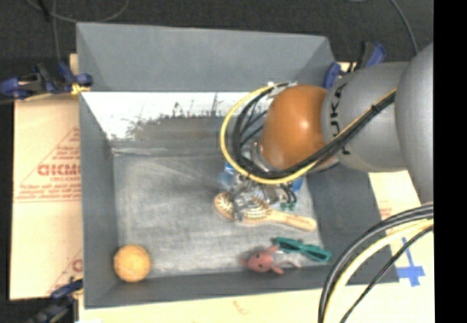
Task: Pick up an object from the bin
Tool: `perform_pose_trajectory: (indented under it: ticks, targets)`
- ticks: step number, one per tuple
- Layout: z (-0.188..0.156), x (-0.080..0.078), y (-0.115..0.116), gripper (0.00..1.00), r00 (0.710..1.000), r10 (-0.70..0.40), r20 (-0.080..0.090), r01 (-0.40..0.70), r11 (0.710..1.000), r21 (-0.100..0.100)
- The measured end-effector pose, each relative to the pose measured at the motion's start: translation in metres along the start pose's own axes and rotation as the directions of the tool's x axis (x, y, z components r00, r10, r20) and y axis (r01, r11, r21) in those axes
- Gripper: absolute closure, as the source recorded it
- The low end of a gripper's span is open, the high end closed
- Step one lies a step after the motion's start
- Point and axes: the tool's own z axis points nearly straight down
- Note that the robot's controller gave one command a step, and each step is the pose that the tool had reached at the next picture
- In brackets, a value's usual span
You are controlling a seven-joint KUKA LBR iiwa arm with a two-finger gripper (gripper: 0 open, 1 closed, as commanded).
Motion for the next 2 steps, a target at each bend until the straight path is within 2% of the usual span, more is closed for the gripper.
perform_pose_trajectory:
  ticks: [1, 2]
  targets:
    - [-0.003, 0.006, 0.000, 1.00, 1.000, -0.001, -0.017, 0.001, 1.000, -0.001]
    - [-0.048, 0.015, -0.004, 1.00, 0.998, -0.039, -0.058, 0.038, 0.999, -0.004]
